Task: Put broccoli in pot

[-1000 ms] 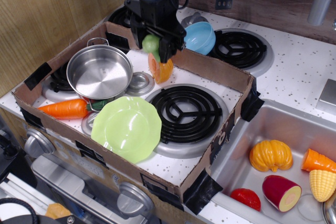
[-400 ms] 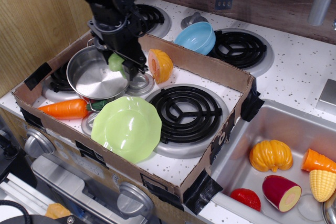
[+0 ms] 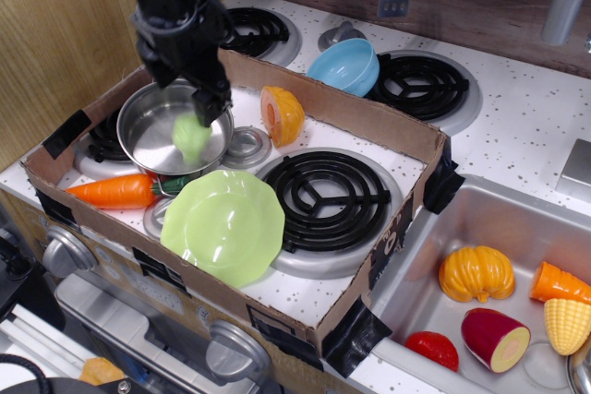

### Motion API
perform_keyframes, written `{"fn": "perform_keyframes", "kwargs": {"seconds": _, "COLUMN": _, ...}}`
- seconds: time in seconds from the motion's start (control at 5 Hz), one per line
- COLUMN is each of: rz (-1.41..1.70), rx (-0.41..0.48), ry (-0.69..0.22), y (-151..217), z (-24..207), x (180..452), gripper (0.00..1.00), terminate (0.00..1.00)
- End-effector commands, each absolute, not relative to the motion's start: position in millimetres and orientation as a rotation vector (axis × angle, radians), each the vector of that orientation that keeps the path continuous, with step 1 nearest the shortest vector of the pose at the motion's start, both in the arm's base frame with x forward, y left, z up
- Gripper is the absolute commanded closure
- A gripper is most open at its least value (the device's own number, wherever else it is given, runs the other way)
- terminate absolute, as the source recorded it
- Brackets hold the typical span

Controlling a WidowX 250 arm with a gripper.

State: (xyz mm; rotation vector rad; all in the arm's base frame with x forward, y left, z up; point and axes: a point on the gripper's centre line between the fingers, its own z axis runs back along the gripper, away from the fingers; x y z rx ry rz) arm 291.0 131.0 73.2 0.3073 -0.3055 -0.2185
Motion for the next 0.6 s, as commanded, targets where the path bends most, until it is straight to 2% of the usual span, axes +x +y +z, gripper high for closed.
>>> {"fn": "perform_keyframes", "kwargs": {"seconds": 0.0, "rz": -0.254, "rx": 0.371, "ry": -0.315, "y": 124.1, "z": 90.4, "x": 316.6, "gripper": 0.00, "terminate": 0.00}}
{"fn": "perform_keyframes", "kwargs": {"seconds": 0.2, "rz": -0.254, "rx": 0.371, "ry": -0.315, "y": 124.1, "z": 90.4, "x": 316.6, "gripper": 0.00, "terminate": 0.00}}
{"fn": "perform_keyframes", "kwargs": {"seconds": 0.4, "rz": -0.254, "rx": 0.371, "ry": -0.315, "y": 124.1, "z": 90.4, "x": 316.6, "gripper": 0.00, "terminate": 1.00}}
